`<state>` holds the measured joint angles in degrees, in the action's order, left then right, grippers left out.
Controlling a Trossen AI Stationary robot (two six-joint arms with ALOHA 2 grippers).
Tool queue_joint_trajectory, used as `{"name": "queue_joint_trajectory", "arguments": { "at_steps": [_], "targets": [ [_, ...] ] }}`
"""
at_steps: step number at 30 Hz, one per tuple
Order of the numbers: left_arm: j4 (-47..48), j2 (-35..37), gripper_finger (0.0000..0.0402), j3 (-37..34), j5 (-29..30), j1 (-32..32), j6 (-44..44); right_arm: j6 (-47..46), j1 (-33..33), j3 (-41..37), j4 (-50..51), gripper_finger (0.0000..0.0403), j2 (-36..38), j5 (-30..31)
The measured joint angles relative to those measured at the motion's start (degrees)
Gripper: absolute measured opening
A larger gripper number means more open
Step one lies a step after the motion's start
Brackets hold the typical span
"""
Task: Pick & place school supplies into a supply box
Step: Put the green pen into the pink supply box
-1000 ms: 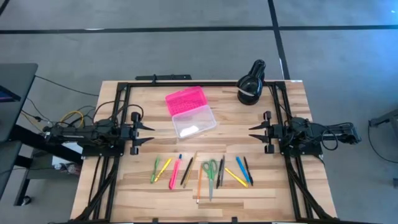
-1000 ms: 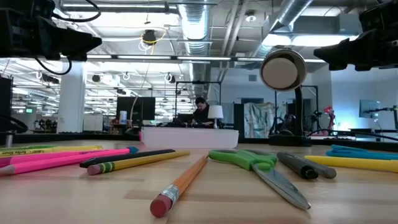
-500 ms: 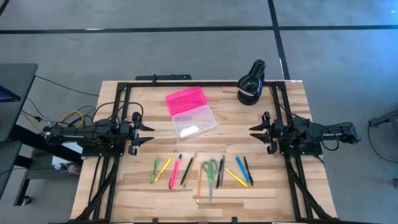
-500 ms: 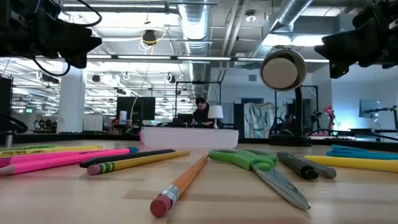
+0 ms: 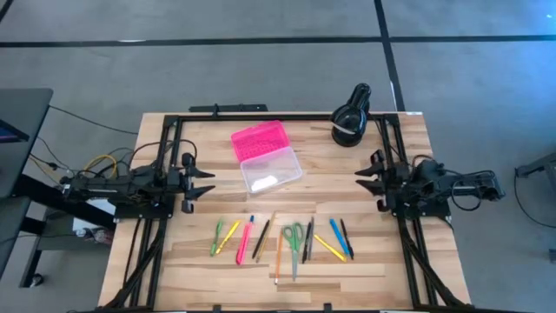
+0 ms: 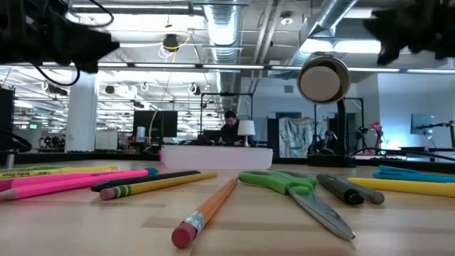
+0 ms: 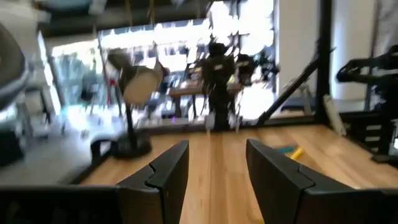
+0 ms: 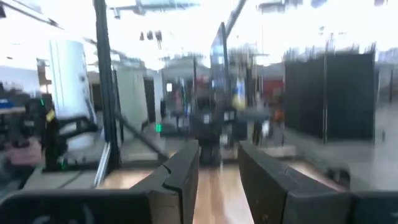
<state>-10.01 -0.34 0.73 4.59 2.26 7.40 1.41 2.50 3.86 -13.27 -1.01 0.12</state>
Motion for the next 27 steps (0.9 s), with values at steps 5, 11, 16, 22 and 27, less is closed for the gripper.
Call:
{"name": "queue_joint_trajectory", "arguments": {
  "at_steps": [5,11,16,22,27],
  "targets": [
    [-8.6,0.02,0.0155,0.0,-2.83,0.0,5.52,5.53,0.0,3.94,0.4,0.0107,-2.6,0.26],
    [-15.57,0.02,0.0155,0.2,-2.79,0.0,8.59,6.6,0.0,8.61,0.33,0.0107,-7.06,0.32],
    [-15.69,0.02,0.0155,2.29,-3.22,0.0,9.55,7.64,0.0,12.61,0.3,0.0107,-12.99,0.39],
    [-14.8,-1.6,0.0155,4.44,-8.92,0.0,9.55,10.18,0.0,17.87,0.24,0.0107,-22.73,1.52],
    [-13.36,-7.46,0.0155,6.9,-12.0,0.0,9.71,15.36,0.0,22.73,-1.74,0.0107,-32.63,1.53]
  ]
}}
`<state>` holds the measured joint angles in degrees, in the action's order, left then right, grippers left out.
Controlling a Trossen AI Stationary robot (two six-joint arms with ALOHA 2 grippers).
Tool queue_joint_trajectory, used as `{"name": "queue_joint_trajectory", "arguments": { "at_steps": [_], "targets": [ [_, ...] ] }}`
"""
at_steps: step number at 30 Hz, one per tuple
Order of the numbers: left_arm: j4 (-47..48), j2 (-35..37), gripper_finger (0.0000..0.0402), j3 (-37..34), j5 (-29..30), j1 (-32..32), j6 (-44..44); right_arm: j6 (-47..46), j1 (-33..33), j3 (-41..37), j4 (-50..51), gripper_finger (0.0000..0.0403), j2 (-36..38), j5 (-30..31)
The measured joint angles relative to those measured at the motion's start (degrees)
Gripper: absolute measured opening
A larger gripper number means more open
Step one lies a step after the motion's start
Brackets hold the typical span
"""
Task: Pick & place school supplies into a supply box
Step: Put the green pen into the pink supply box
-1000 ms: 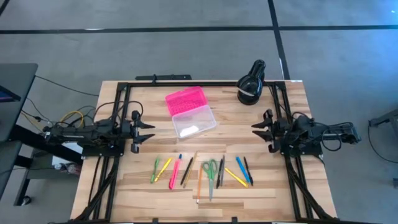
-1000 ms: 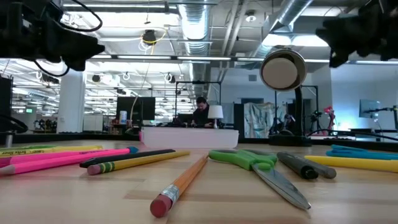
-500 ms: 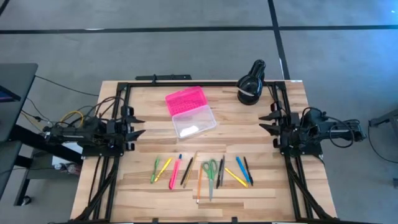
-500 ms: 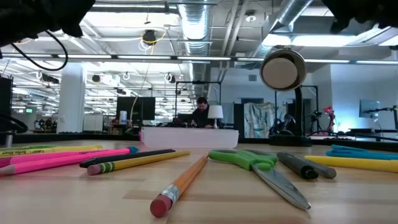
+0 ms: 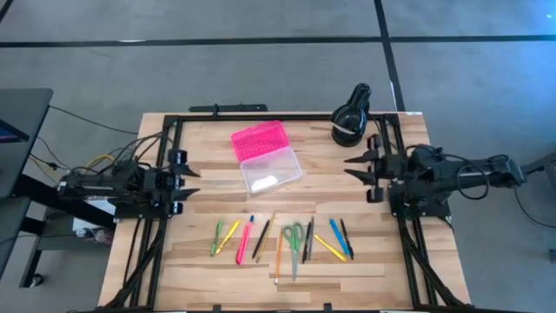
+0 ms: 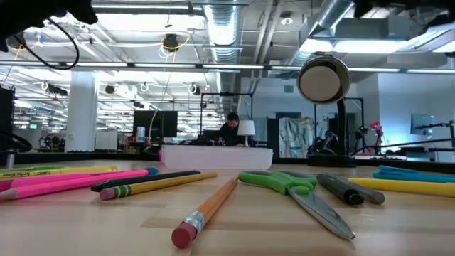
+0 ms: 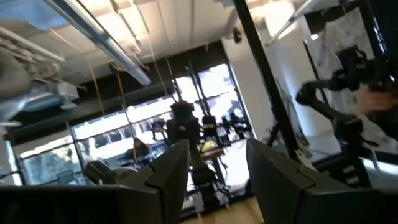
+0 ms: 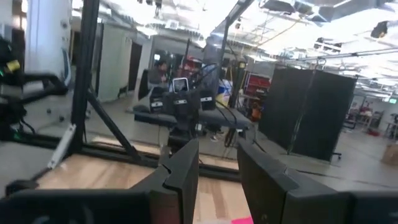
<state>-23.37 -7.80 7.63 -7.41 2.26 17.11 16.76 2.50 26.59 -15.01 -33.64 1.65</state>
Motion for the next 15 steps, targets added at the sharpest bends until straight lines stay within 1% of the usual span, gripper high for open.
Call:
{"name": "queue_joint_trajectory", "arguments": {
  "at_steps": [5,8,11,15],
  "targets": [
    [0.9,-9.52,0.0155,3.86,-0.41,0.02,0.06,2.67,0.0,3.92,-1.48,0.0107,-8.35,0.0],
    [4.41,-16.08,0.0155,7.35,-0.39,0.02,0.06,2.7,0.0,5.52,-1.37,0.0107,-12.07,0.0],
    [9.5,-23.19,0.0155,11.62,0.37,0.02,-1.21,1.34,0.0,6.67,-1.02,0.0107,-15.18,0.08],
    [19.89,-33.1,0.0155,18.27,3.63,0.31,-6.62,-0.21,0.0,7.1,0.16,0.0107,-17.78,2.0]
  ]
}}
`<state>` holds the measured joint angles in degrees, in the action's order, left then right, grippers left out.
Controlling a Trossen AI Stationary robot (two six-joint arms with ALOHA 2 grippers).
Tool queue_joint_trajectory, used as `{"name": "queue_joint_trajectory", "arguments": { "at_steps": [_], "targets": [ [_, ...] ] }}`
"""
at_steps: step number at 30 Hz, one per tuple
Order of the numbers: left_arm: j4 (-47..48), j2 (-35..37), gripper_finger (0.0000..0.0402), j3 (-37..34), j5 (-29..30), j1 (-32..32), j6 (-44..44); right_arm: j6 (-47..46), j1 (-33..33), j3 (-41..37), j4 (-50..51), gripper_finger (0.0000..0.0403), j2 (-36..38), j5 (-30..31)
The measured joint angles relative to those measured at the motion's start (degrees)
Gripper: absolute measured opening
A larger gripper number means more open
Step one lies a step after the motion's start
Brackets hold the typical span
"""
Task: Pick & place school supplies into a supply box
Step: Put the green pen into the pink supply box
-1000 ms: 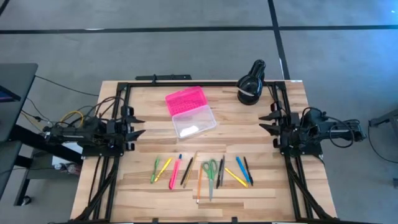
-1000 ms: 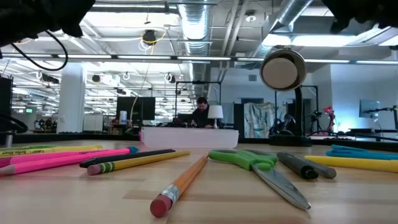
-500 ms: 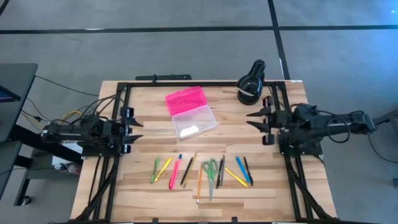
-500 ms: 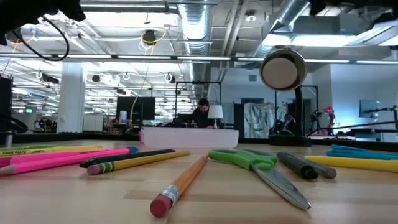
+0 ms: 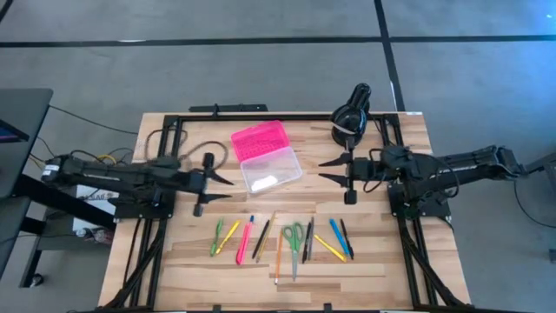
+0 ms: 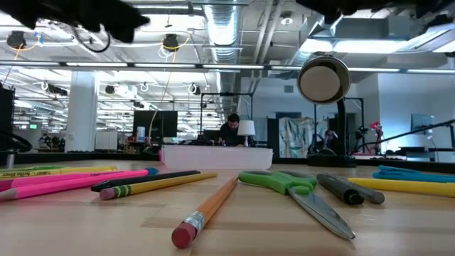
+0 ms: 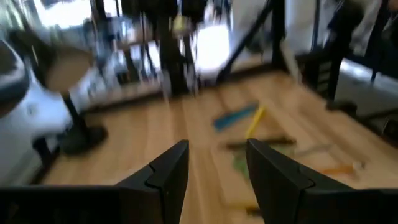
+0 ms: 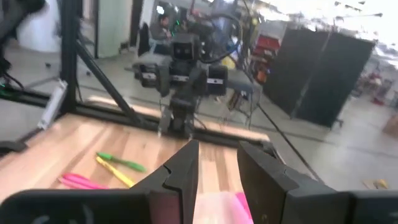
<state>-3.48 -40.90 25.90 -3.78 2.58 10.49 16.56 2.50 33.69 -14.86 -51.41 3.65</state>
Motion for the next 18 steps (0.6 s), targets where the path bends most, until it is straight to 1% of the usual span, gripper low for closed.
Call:
{"name": "queue_joint_trajectory", "arguments": {
  "at_steps": [5,7,11,13,16,18],
  "targets": [
    [16.73,-11.07,0.0155,9.48,1.02,2.18,-6.45,-0.02,-0.01,0.0,1.5,0.0107,-2.67,1.28],
    [23.43,-15.11,0.0155,13.67,3.26,3.47,-10.06,-0.02,0.0,0.0,1.58,0.0107,-3.75,1.28],
    [36.02,-22.21,0.0155,21.0,11.65,6.19,-23.41,-0.53,0.0,0.0,2.05,0.0107,-5.94,1.33],
    [41.87,-25.29,0.0155,23.82,14.73,7.86,-30.74,-2.11,0.0,0.0,2.64,0.0107,-7.04,1.37],
    [48.17,-29.55,0.0155,26.82,16.23,10.29,-41.38,-3.53,0.0,0.0,3.9,0.0107,-8.4,1.39],
    [50.54,-31.9,0.0155,27.82,16.63,12.23,-47.57,-3.56,0.0,0.0,4.72,0.0107,-9.31,1.39]
  ]
}}
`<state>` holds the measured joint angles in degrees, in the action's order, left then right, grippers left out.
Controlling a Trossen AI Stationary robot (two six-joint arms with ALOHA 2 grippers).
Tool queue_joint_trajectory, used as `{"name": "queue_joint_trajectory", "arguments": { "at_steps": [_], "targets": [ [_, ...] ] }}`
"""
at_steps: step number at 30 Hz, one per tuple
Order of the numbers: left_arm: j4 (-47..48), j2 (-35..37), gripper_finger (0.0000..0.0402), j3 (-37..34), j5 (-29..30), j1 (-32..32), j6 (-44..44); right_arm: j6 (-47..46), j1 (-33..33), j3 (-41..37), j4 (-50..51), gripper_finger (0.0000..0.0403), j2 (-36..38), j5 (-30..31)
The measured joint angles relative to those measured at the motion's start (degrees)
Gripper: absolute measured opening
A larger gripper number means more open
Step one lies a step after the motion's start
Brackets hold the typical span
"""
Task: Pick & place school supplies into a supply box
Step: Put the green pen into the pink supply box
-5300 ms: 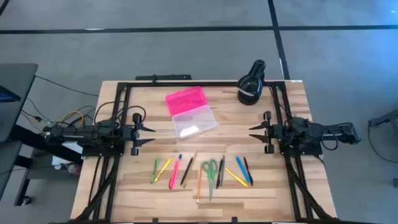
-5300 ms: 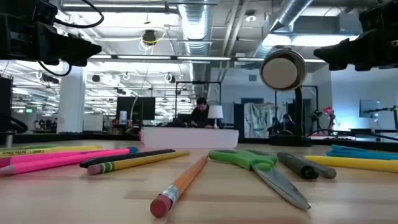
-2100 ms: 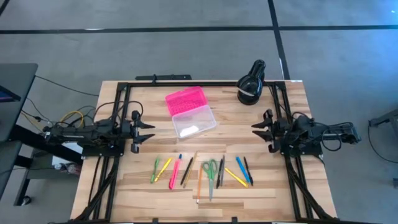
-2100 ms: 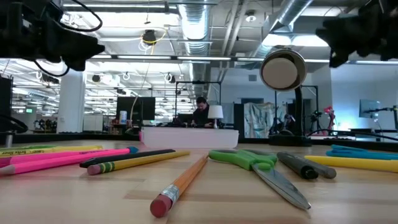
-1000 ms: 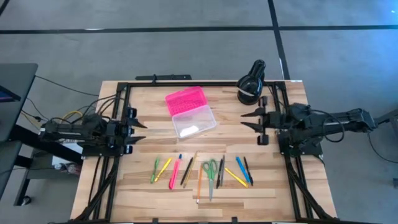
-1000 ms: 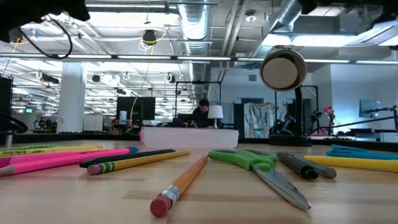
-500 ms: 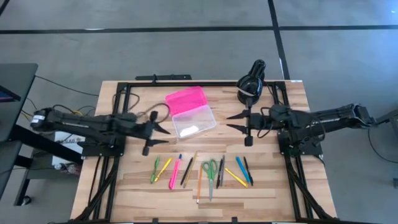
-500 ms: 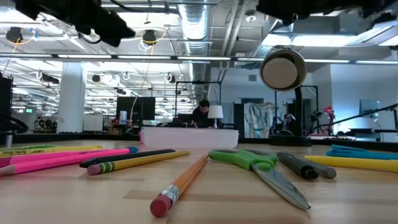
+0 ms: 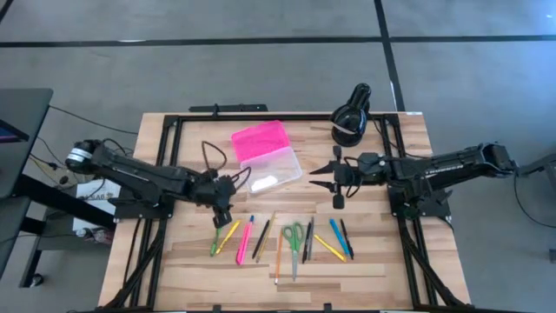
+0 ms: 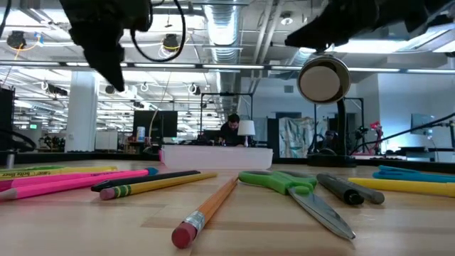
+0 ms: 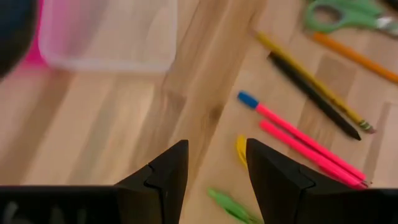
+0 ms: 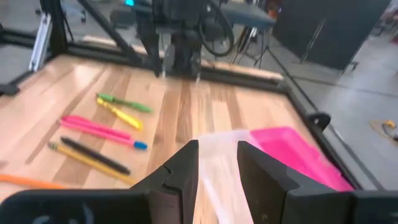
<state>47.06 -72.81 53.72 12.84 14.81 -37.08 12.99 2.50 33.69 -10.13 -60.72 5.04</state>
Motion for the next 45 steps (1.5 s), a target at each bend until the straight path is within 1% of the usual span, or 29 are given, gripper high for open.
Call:
{"name": "queue_joint_trajectory", "arguments": {
  "at_steps": [7,11,13,15,18,22,27,30,38,42,45],
  "targets": [
    [2.1,-7.22,0.0155,0.06,-0.97,7.54,-17.75,-0.02,-0.02,0.0,0.16,0.0107,-3.4,0.17],
    [3.22,-10.25,0.0155,0.06,-1.25,11.56,-28.63,-0.02,0.0,-0.01,-0.01,0.0107,-4.79,2.67],
    [3.79,-11.27,0.0155,0.06,-1.82,13.08,-34.32,0.02,-0.02,-0.02,-0.51,0.0107,-5.37,2.89],
    [3.74,-12.2,0.0155,0.06,-2.19,14.29,-38.56,0.35,-0.02,-0.02,-1.01,0.0107,-5.85,2.97],
    [3.68,-13.33,0.0155,0.06,-2.39,15.56,-42.53,0.46,0.0,-0.02,-1.79,0.0107,-6.21,2.96],
    [4.47,-15.68,0.0155,0.04,-3.97,16.39,-45.27,0.48,-0.02,-0.02,-2.33,0.0107,-6.17,2.97],
    [4.93,-19.64,0.0155,-0.01,-6.58,16.5,-45.53,0.5,-0.02,-0.02,-3.23,0.0107,-6.17,2.95],
    [4.93,-20.88,0.0155,-0.01,-6.54,16.48,-44.93,0.5,-0.02,-0.02,-3.45,0.0107,-6.17,2.95],
    [4.33,-20.95,0.0155,-0.01,-5.56,16.5,-44.51,0.5,-0.02,-0.02,-4.0,0.0107,-6.17,2.91],
    [2.64,-20.95,0.0155,-0.01,-4.04,16.48,-43.52,0.5,-0.02,-0.02,-4.0,0.0107,-6.17,2.91],
    [1.23,-20.95,0.0155,-0.51,-4.07,16.47,-42.97,0.5,-0.02,-0.02,-3.98,0.0107,-6.16,2.83]
  ]
}}
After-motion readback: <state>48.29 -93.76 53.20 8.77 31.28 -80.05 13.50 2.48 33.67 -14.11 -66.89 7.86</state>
